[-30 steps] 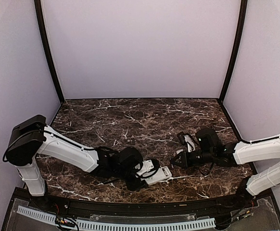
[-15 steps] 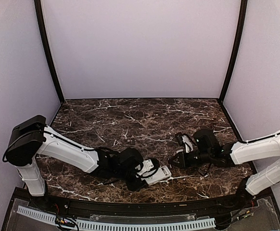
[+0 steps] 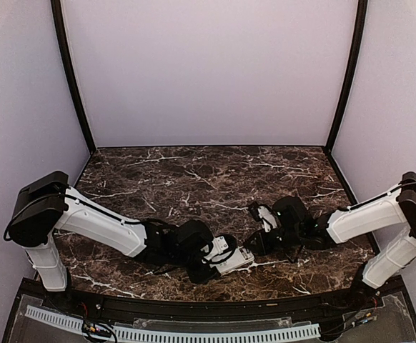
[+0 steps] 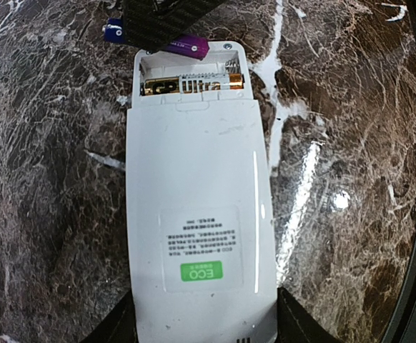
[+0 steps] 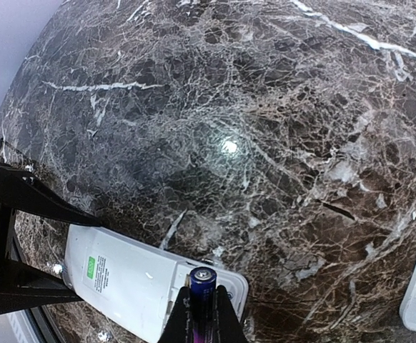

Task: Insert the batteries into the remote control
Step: Place the battery in the battery compartment.

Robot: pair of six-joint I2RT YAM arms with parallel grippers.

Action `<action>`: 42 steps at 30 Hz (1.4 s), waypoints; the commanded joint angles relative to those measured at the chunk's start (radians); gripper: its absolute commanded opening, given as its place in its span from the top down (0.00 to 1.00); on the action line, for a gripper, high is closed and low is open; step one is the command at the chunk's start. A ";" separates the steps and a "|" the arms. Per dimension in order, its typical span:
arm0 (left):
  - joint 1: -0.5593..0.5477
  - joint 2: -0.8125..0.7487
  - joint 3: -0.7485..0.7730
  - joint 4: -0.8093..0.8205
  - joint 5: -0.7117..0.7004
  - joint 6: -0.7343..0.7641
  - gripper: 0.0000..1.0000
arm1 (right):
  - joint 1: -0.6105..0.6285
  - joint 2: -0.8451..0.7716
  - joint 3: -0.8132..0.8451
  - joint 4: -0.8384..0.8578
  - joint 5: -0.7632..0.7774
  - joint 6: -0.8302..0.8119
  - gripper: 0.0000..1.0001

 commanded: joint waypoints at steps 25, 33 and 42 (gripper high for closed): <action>0.012 0.001 -0.034 -0.133 -0.094 -0.018 0.55 | 0.031 -0.026 -0.043 -0.076 0.076 -0.053 1.00; 0.012 0.001 -0.034 -0.132 -0.096 -0.017 0.55 | 0.031 -0.002 -0.035 -0.106 0.089 -0.083 1.00; 0.012 0.003 -0.030 -0.115 -0.092 -0.007 0.29 | 0.031 0.066 -0.009 -0.138 0.114 -0.048 1.00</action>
